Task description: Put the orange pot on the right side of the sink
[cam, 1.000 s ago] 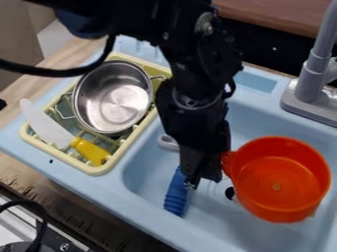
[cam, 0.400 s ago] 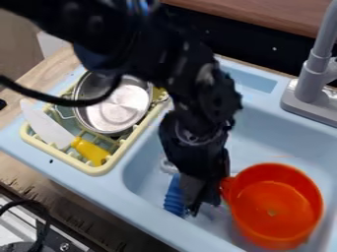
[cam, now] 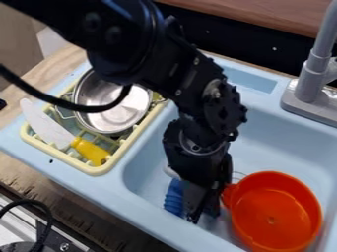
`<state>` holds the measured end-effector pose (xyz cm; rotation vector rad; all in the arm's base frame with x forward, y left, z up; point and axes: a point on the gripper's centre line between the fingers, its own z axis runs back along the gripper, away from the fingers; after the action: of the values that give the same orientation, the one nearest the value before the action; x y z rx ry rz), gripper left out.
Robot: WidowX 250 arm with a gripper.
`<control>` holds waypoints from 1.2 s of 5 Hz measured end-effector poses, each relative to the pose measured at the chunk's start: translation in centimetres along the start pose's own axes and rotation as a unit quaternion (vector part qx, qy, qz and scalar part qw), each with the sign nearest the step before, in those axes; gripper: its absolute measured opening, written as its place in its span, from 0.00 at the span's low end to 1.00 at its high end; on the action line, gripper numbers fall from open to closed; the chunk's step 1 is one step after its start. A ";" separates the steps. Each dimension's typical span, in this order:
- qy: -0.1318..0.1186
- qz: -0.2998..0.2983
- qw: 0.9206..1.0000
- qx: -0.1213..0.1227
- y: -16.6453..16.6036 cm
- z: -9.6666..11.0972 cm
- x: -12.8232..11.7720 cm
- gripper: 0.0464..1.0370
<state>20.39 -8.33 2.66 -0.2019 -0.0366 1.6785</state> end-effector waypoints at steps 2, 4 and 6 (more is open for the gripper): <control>0.017 -0.035 0.999 0.018 0.3 1.6 0.2 0.96; 0.067 -0.047 0.997 0.003 -1.0 5.5 -0.3 0.96; 0.033 -0.111 0.993 0.007 -4.4 5.1 0.0 0.96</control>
<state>23.89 -7.33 8.26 -0.2345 0.0014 1.4484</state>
